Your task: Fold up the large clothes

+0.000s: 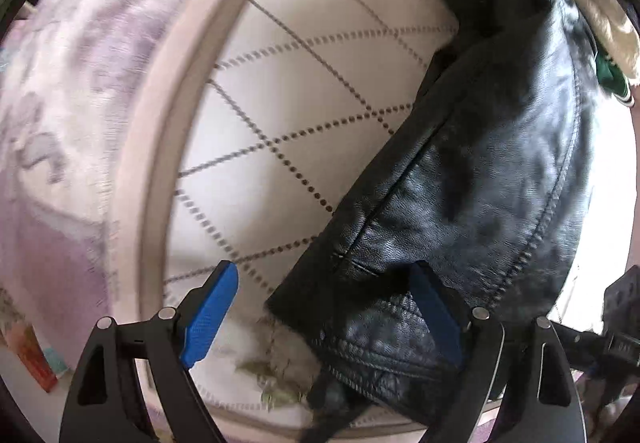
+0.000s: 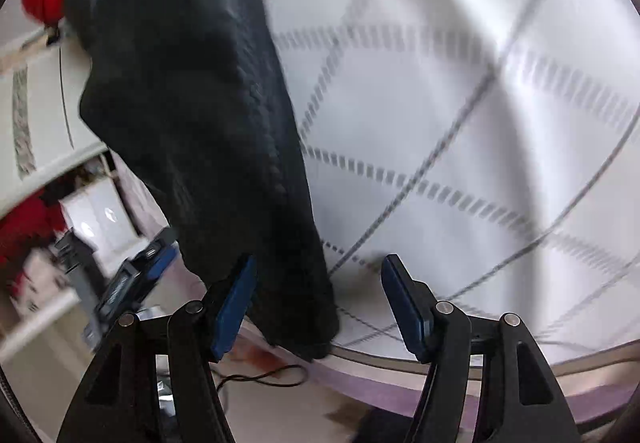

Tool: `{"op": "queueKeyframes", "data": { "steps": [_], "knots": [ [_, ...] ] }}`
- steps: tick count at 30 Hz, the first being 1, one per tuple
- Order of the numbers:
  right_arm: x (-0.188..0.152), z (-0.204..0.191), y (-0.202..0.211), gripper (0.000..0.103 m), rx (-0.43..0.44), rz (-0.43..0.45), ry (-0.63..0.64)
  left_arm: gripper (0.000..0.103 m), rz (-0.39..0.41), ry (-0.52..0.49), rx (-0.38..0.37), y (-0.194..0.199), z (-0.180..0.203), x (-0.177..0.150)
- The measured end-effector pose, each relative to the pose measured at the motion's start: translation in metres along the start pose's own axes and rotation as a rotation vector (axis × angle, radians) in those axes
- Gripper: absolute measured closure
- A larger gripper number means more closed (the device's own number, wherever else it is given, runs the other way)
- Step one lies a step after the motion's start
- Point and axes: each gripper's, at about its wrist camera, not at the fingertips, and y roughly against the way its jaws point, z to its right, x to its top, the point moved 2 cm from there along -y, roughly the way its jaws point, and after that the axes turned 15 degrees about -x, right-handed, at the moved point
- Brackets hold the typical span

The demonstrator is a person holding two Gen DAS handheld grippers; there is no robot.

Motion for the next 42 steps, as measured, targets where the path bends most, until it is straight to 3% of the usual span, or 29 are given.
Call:
{"op": "queueKeyframes", "data": {
  "steps": [2, 3, 4, 5, 7, 9, 14, 16, 19, 22, 28, 31, 34, 38, 39, 40, 41, 42],
  "knots": [
    [-0.003, -0.001, -0.009, 0.034, 0.037, 0.024, 0.001, 0.058, 0.029, -0.025, -0.033, 0.0, 0.003, -0.002],
    [-0.003, -0.003, -0.01, 0.042, 0.045, 0.043, 0.012, 0.065, 0.048, -0.055, -0.024, 0.003, 0.01, -0.006],
    [-0.014, -0.012, -0.008, 0.072, 0.036, 0.081, 0.047, 0.075, 0.061, -0.077, -0.012, 0.005, 0.017, -0.011],
    [-0.014, -0.012, -0.008, 0.072, 0.036, 0.081, 0.047, 0.08, 0.07, -0.093, -0.002, 0.007, 0.021, -0.017],
    [-0.015, -0.017, 0.0, 0.081, 0.004, 0.101, 0.059, 0.082, 0.094, -0.125, 0.027, 0.013, 0.033, -0.034],
    [-0.021, -0.009, 0.012, 0.083, -0.026, 0.111, 0.052, 0.083, 0.085, -0.107, 0.01, 0.021, 0.042, -0.057],
    [-0.042, 0.033, 0.044, 0.084, -0.171, 0.063, 0.046, 0.081, -0.055, -0.053, -0.073, 0.017, 0.063, -0.13],
    [-0.053, 0.046, 0.049, 0.08, -0.292, 0.004, 0.132, 0.078, -0.144, 0.005, -0.095, 0.014, 0.067, -0.153],
    [-0.059, 0.064, 0.057, 0.071, -0.355, -0.086, 0.144, 0.075, -0.172, 0.078, -0.106, 0.03, 0.069, -0.16],
    [-0.047, 0.071, 0.087, 0.071, -0.365, -0.049, 0.127, 0.077, -0.087, 0.09, -0.144, 0.059, 0.077, -0.139],
    [0.012, 0.05, 0.14, 0.071, -0.257, 0.148, 0.106, 0.072, 0.121, -0.013, -0.166, 0.075, 0.1, -0.042],
    [0.034, 0.039, 0.148, 0.071, -0.237, 0.192, 0.114, 0.072, 0.11, -0.018, -0.101, 0.038, 0.081, -0.009],
    [0.06, 0.033, 0.157, 0.071, -0.249, 0.219, 0.135, 0.067, 0.057, 0.044, -0.125, -0.007, 0.058, 0.01],
    [0.089, 0.014, 0.141, 0.07, -0.249, 0.197, 0.139, 0.066, 0.054, 0.05, -0.151, 0.006, 0.05, 0.009],
    [0.095, 0.009, 0.142, 0.064, -0.22, 0.211, 0.144, 0.066, 0.075, 0.047, -0.157, 0.021, 0.052, 0.004],
    [0.109, -0.018, 0.136, 0.041, -0.205, 0.225, 0.146, 0.068, 0.097, 0.042, -0.17, 0.035, 0.056, 0.0],
    [0.115, -0.014, 0.145, 0.026, -0.187, 0.256, 0.139, 0.068, 0.111, 0.04, -0.175, 0.044, 0.058, -0.004],
    [0.124, -0.01, 0.154, 0.006, -0.149, 0.294, 0.137, 0.068, 0.142, 0.041, -0.191, 0.058, 0.063, -0.012]
  ]
}}
